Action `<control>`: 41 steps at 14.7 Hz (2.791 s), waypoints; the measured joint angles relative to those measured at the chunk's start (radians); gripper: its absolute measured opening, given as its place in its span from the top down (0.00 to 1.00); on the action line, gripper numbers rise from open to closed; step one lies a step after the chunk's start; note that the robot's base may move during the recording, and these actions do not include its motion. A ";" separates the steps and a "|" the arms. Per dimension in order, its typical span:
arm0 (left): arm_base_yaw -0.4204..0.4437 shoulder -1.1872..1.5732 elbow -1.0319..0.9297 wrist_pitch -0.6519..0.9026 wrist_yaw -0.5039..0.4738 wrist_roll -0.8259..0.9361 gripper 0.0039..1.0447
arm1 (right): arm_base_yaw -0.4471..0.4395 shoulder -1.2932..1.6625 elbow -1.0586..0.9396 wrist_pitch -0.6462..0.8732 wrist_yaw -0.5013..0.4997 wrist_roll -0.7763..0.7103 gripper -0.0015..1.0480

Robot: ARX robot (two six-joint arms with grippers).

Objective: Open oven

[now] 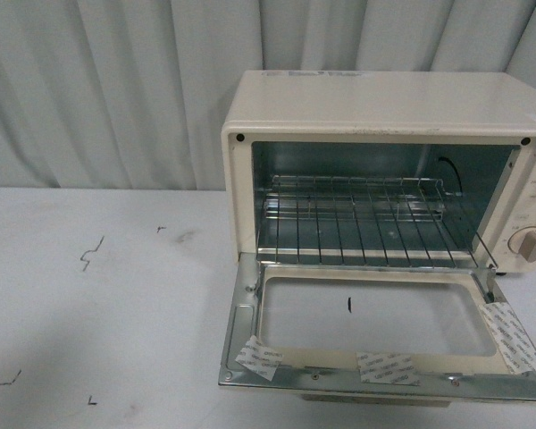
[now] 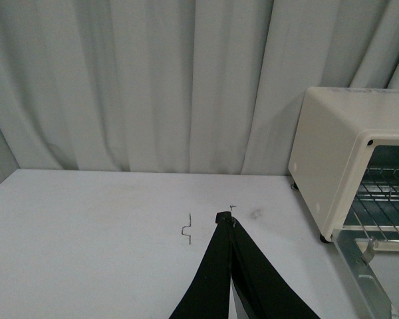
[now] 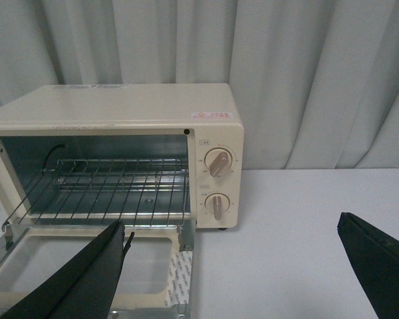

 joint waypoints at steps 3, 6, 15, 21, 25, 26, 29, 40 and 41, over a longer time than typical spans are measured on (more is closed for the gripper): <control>0.001 -0.093 0.000 -0.089 0.000 0.000 0.99 | 0.000 0.000 0.000 0.000 0.000 0.000 0.06; 0.001 -0.161 0.000 -0.154 0.000 0.000 0.99 | 0.000 0.000 0.000 0.000 0.000 0.000 0.06; 0.002 -0.398 0.001 -0.403 0.001 0.000 0.85 | 0.000 0.000 0.000 0.000 0.000 0.000 0.06; 0.002 -0.398 0.001 -0.403 0.001 0.000 0.08 | 0.000 0.000 0.000 0.000 0.000 0.000 0.06; 0.002 -0.398 0.001 -0.405 0.000 0.000 0.06 | 0.000 0.000 0.000 0.000 0.000 0.000 0.06; 0.002 -0.398 0.001 -0.403 0.001 0.000 0.06 | 0.000 0.000 0.000 0.001 0.000 0.000 0.06; 0.002 -0.398 0.001 -0.399 0.001 0.000 0.06 | 0.000 -0.001 0.000 0.003 0.000 0.000 0.06; 0.002 -0.398 0.001 -0.403 0.000 0.000 0.06 | 0.000 0.000 0.000 0.001 0.000 0.000 0.06; 0.002 -0.398 0.001 -0.403 0.000 0.000 0.06 | 0.000 0.000 0.000 0.001 0.000 0.000 0.06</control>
